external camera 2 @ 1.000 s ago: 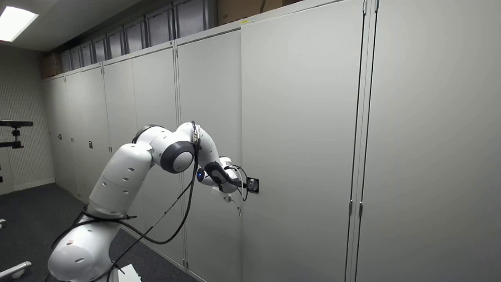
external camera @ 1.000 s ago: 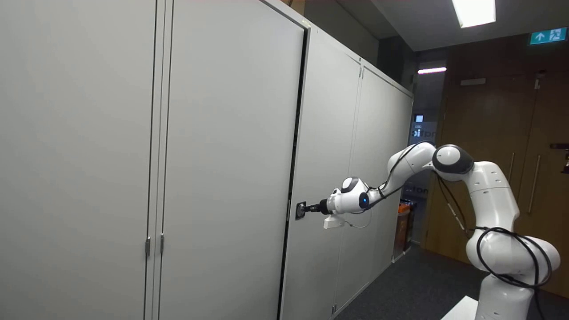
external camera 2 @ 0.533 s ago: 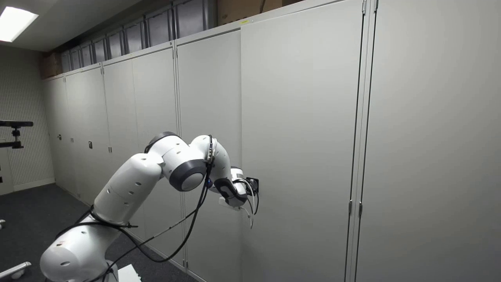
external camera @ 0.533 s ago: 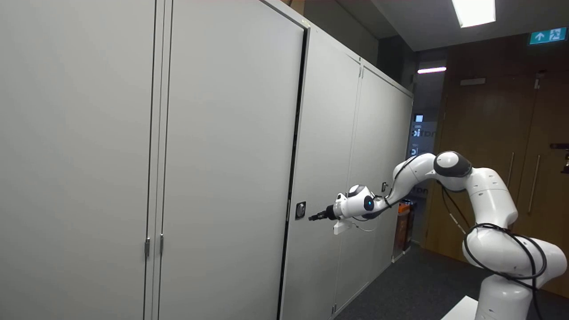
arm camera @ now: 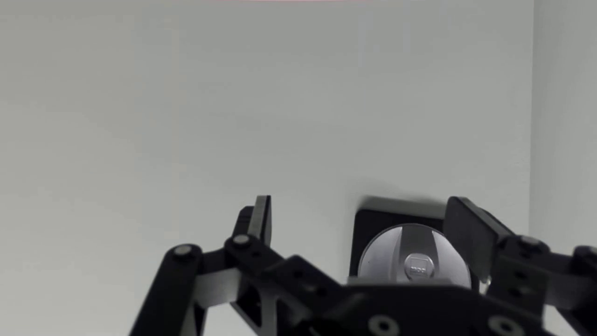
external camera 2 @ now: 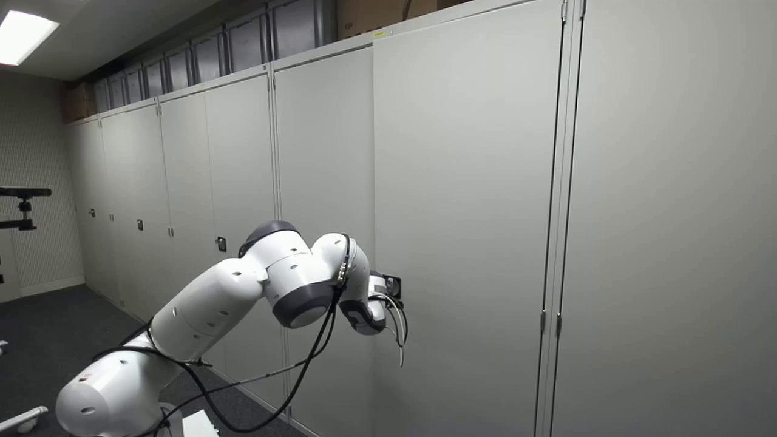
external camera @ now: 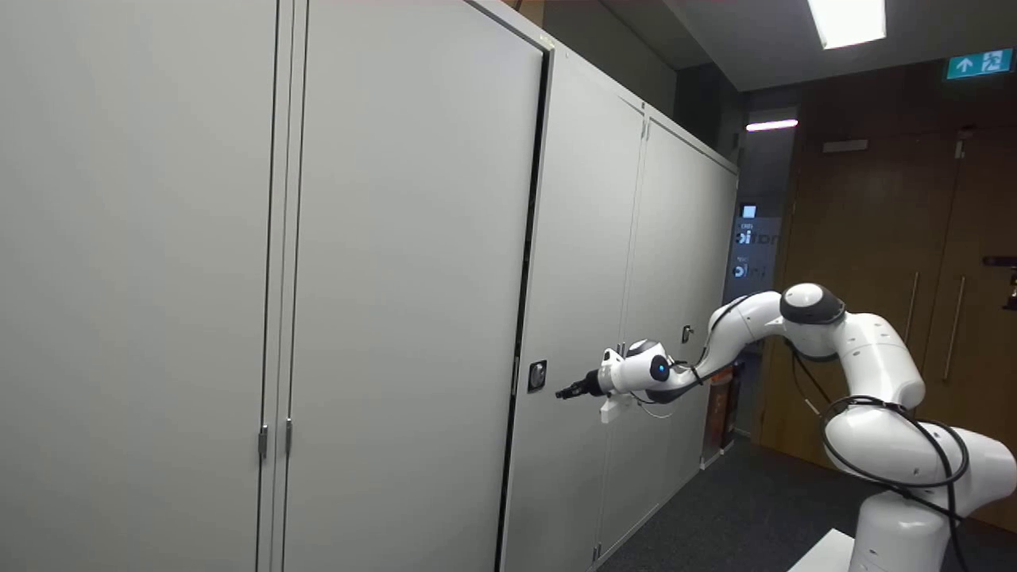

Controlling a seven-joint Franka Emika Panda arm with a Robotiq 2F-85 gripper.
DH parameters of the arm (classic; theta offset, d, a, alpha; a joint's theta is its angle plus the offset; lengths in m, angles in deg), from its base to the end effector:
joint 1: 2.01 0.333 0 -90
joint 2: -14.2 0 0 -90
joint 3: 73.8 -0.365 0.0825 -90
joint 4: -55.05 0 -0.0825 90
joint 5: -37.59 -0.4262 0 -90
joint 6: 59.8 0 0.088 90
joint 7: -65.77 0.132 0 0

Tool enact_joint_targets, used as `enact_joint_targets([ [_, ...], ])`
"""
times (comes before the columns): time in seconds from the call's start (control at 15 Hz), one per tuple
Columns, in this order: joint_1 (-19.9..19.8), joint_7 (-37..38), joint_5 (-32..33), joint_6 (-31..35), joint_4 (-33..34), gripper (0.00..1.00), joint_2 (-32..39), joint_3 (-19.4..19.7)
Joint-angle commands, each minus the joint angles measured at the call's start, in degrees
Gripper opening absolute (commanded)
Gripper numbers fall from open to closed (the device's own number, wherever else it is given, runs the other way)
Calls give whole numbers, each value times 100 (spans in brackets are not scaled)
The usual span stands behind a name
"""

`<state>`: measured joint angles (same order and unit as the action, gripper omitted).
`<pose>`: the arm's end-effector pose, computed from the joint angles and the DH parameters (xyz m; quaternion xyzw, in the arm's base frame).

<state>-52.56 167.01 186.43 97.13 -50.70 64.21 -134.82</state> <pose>0.7029 0.0637 0.2673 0.8441 0.1153 0.5237 0.0038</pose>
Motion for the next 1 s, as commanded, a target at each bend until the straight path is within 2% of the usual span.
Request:
enact_joint_targets([
  [0.0, -287, -364, 0, -663, -128, 100, 350, -547],
  [0.2, -229, -172, 0, -1060, -153, 100, 344, -762],
  [0.27, 69, 351, 0, -903, -75, 100, -74, -445],
  [0.67, 375, 851, -3, -849, -99, 100, -321, -349],
  [0.93, 614, 1031, -9, -667, 46, 100, -308, -121],
])
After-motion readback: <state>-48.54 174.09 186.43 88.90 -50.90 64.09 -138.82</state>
